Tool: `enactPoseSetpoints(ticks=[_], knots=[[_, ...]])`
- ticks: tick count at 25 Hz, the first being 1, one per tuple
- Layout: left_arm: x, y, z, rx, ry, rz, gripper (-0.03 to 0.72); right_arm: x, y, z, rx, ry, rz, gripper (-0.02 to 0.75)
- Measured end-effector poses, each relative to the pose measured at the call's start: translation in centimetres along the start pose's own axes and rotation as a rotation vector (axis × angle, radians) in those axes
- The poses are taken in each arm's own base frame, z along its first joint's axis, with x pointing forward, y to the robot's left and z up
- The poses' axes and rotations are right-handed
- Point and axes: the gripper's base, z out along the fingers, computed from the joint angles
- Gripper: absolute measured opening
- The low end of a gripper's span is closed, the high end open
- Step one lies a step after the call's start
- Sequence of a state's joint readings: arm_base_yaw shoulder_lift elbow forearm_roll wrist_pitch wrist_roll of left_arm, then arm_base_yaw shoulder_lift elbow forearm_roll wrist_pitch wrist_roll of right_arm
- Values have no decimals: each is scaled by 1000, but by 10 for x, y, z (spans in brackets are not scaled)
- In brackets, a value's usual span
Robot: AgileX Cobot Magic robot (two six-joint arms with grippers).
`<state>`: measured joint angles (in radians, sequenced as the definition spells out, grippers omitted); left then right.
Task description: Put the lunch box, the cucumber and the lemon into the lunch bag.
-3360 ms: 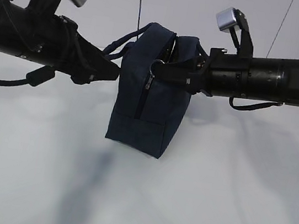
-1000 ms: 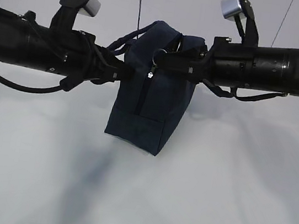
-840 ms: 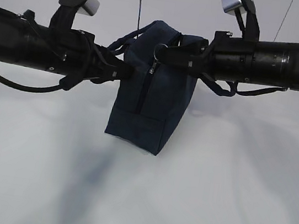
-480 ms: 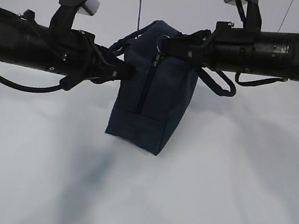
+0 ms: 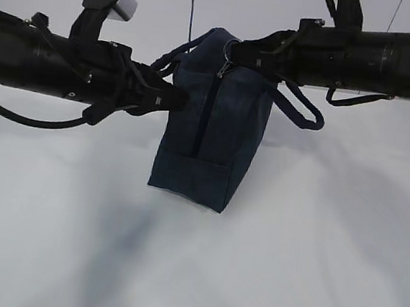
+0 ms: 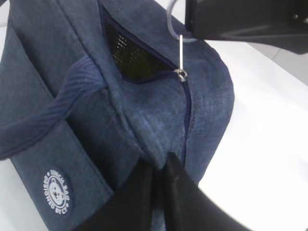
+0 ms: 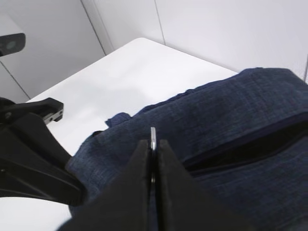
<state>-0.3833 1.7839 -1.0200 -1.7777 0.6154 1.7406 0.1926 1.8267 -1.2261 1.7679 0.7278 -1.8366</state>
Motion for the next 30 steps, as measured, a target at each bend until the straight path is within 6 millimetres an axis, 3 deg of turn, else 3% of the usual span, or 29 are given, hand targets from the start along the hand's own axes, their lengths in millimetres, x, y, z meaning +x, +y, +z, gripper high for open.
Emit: enactPoseSetpoints(ticks=[17,30], knots=[[15,-6,-1,73,38,-67,-4,-7,1,2,12,-1,-37,0],[22,-11,-2,125,95,-52,-5,-18,-11,2,144,-15,-60,0]])
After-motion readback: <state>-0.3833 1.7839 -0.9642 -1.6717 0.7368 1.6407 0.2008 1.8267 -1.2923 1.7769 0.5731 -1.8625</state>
